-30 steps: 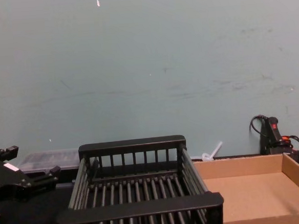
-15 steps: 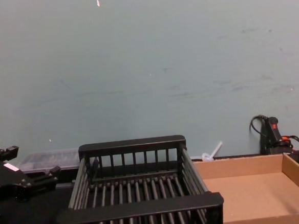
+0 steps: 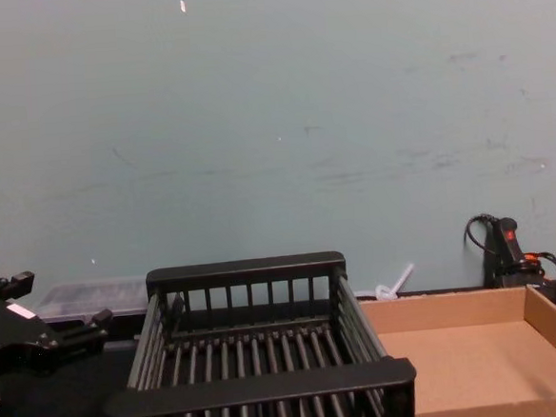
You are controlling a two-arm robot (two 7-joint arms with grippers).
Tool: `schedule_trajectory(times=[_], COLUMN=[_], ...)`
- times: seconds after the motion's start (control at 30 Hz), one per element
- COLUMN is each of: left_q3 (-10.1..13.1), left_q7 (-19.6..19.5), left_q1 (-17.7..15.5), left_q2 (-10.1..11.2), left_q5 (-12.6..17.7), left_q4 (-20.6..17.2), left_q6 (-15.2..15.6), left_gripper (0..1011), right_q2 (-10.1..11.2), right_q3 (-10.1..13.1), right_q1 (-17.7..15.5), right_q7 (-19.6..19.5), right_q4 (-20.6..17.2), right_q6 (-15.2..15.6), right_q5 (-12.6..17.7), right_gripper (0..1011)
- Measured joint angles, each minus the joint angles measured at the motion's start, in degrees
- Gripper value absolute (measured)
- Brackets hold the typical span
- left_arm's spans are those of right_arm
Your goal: Pick up the white tape and place it into the black box , Pick up the silver tape and place it into the brown box.
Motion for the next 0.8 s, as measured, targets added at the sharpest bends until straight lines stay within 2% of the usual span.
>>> schedule_trajectory(times=[0.8], left_q3=[0.0], left_q7=[0.0], left_q1=[0.0], left_q2=[0.0], left_q5=[0.0], left_q4=[0.0], left_q6=[0.0], left_gripper=[1001], right_q2=[0.0], right_q3=[0.0], right_q1=[0.0], right_q7=[0.0], right_q4=[0.0], right_q6=[0.0], right_q5=[0.0], right_gripper=[1002])
